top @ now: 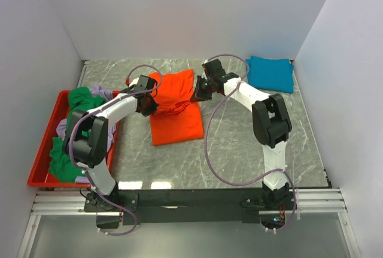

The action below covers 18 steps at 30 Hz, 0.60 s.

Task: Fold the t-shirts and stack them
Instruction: Fold the tshirt

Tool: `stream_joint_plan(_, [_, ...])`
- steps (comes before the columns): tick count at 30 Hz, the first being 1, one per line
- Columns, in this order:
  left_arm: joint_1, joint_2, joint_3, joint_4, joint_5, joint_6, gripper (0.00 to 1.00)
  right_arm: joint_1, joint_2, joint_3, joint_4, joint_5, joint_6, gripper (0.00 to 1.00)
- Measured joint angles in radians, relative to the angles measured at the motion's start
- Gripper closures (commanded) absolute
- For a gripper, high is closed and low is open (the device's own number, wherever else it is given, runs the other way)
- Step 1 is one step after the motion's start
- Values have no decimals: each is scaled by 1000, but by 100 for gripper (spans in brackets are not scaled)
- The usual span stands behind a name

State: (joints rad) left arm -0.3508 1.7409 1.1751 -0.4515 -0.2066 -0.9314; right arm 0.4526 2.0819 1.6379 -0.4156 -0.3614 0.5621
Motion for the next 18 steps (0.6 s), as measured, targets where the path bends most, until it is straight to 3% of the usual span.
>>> stream_joint_plan(2, [2, 0, 0, -1, 0, 3, 96, -2, 0, 0, -3, -2, -3, 100])
stream_joint_plan(5, [6, 0, 5, -2, 0, 7, 89, -3, 6, 16, -19, -7, -6, 91])
stream_joint_plan(7, [10, 0, 11, -2, 0, 12, 81, -4, 23, 43, -28, -7, -9, 77])
stream_joint_plan(9, [18, 2, 21, -2, 2, 18, 68, -5, 45, 71, -31, -6, -17, 62])
stream_joint_plan(11, [29, 2, 29, -1, 5, 31, 56, -6, 59, 87, -42, 0, -27, 54])
stream_joint_plan(12, [34, 2, 33, -1, 6, 35, 44, -6, 61, 93, -52, 5, -32, 51])
stream_joint_plan(18, [62, -16, 53, -2, 16, 59, 37, -8, 50, 84, -76, 50, -52, 52])
